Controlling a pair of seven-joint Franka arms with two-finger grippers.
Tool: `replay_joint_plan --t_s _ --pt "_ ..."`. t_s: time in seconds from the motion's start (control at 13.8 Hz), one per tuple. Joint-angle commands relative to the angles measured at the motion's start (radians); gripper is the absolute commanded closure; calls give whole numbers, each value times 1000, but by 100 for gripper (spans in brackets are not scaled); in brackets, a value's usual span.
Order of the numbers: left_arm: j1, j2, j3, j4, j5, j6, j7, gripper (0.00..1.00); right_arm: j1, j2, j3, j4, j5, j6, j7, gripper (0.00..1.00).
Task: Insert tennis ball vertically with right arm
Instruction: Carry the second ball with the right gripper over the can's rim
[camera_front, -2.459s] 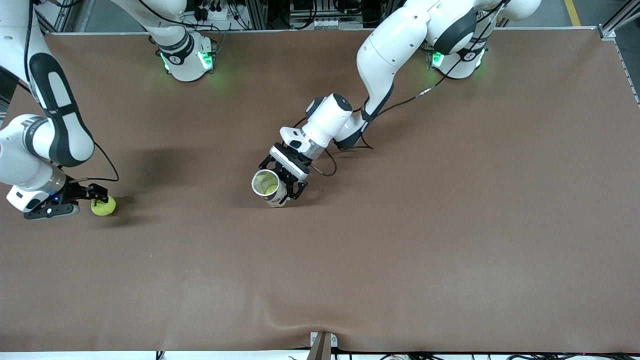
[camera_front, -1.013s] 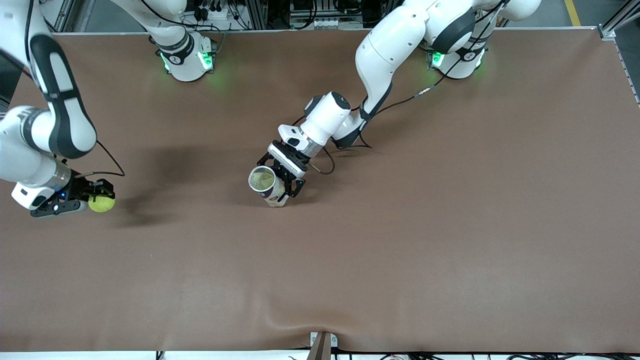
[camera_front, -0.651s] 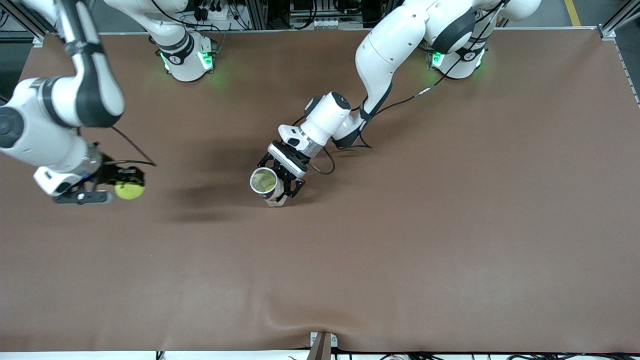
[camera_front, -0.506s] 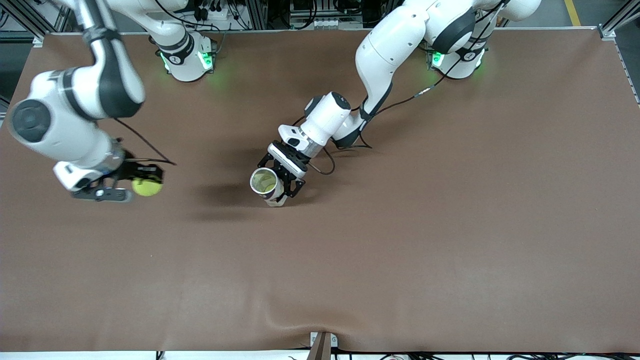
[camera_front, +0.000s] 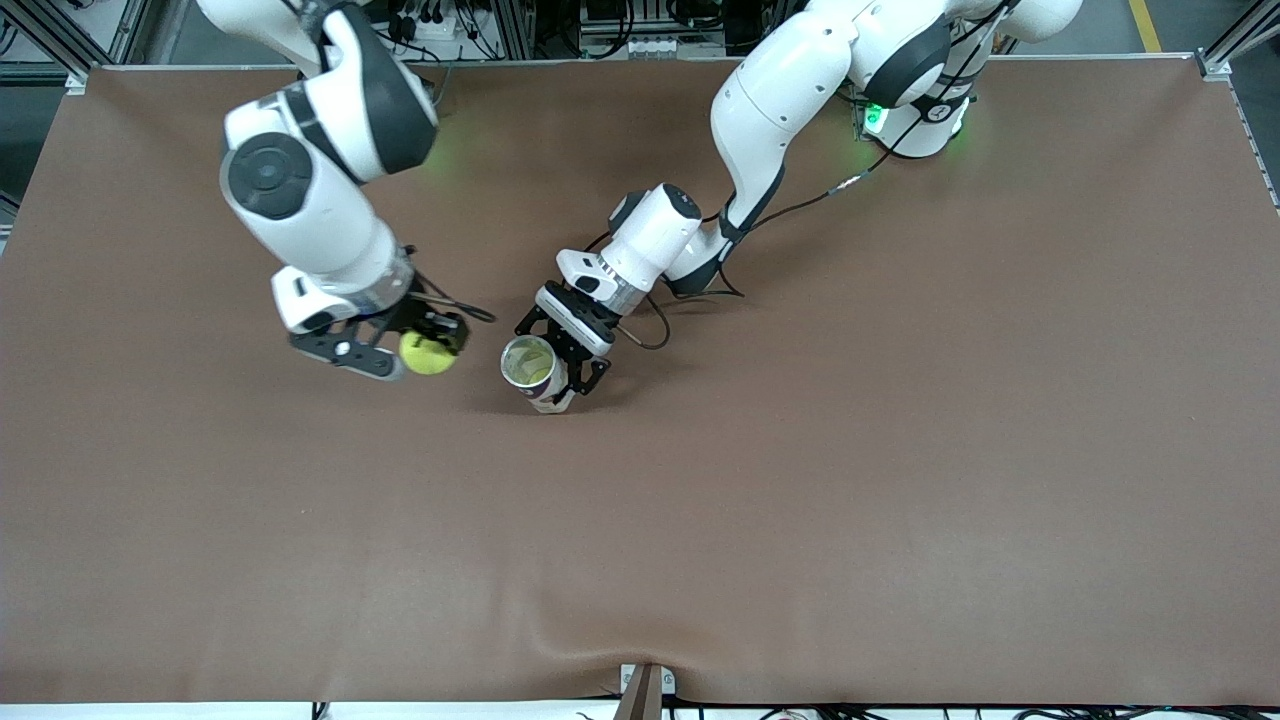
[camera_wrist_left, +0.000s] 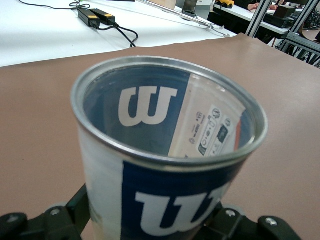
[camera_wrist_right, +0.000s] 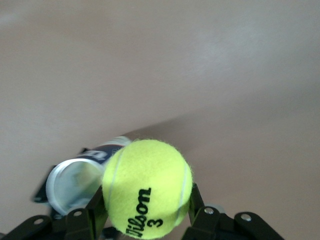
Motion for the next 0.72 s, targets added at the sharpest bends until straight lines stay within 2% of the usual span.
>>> replay_joint_plan --t_s 0.0,0.22,0.65 --pt "-13 5 9 10 -11 14 -1 9 79 126 -17 133 7 5 131 100" --pt "-13 5 9 10 -12 14 -1 8 104 165 -17 137 4 69 192 100" --pt "-11 5 9 10 -11 14 -1 8 124 177 -17 129 1 60 208 100"
